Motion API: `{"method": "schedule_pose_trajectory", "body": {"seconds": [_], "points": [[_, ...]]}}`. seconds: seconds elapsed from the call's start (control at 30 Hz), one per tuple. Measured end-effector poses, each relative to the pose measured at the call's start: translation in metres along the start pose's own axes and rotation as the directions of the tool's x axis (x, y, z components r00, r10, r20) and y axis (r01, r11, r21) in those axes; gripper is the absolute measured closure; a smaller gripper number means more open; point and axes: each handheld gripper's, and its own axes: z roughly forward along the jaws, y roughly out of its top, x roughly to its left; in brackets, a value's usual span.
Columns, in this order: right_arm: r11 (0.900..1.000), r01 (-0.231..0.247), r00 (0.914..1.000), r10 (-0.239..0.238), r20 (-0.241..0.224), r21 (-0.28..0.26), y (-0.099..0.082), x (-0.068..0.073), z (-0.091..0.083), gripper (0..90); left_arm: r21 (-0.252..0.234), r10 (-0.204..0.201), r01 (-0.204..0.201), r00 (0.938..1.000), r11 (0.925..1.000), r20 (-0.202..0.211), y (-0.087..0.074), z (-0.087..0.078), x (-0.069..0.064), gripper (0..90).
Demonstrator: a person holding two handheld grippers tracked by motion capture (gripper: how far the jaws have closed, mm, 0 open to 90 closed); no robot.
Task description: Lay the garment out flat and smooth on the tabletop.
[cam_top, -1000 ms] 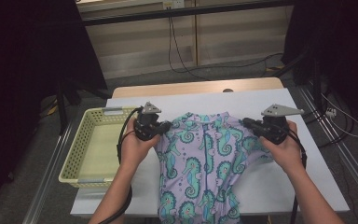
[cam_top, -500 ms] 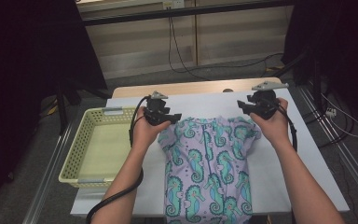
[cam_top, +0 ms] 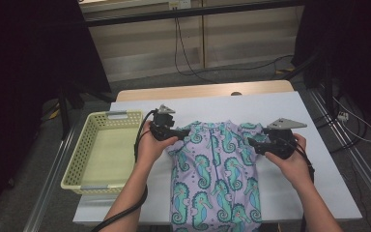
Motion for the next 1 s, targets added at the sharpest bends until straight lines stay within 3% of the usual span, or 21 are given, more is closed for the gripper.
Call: {"method": "schedule_pose_trajectory", "body": {"seconds": [0.2,0.37,0.43,0.57,0.6,0.67,0.7,0.83,1.0], "points": [[1.0000,0.002,0.9999,-0.002,-0.014,0.003,-0.008,0.005,0.002,30.1,0.027,0.029,-0.028,0.9995,0.9992,-0.010,-0.013,0.015,-0.005,40.0],[0.9997,0.020,0.9994,-0.019,-0.028,0.016,-0.009,0.011,0.006,29.6,0.063,0.043,-0.042,0.9989,0.9971,-0.019,-0.025,0.031,-0.008,44.5],[0.9995,0.019,0.9994,-0.019,-0.029,0.024,-0.010,0.011,0.008,29.4,0.082,0.060,-0.057,0.9972,0.9950,-0.044,-0.027,0.036,-0.008,49.9],[0.9991,0.020,0.9994,-0.019,-0.028,0.037,-0.012,0.010,0.011,29.1,0.108,0.064,-0.061,0.9975,0.9923,-0.029,-0.030,0.039,-0.006,69.6],[0.9991,0.017,0.9994,-0.016,-0.030,0.039,-0.012,0.010,0.011,29.1,0.117,0.068,-0.064,0.9973,0.9910,-0.027,-0.030,0.037,-0.006,77.8],[0.9991,0.018,0.9994,-0.017,-0.030,0.037,-0.012,0.010,0.011,29.1,0.115,0.069,-0.063,0.9964,0.9913,-0.048,-0.028,0.031,-0.005,81.4],[0.9992,0.017,0.9994,-0.016,-0.030,0.035,-0.012,0.010,0.011,29.1,0.107,0.048,-0.043,0.9979,0.9933,-0.044,-0.027,0.027,-0.003,82.7],[0.9995,0.009,0.9994,-0.008,-0.033,0.029,-0.011,0.010,0.010,28.8,0.073,0.040,-0.034,0.9961,0.9968,-0.078,-0.024,0.004,0.003,83.3],[0.9997,0.008,0.9991,-0.007,-0.041,0.024,-0.010,0.009,0.011,28.5,0.010,-0.006,0.008,0.9947,0.9999,-0.103,-0.029,-0.029,0.003,83.6]]}}
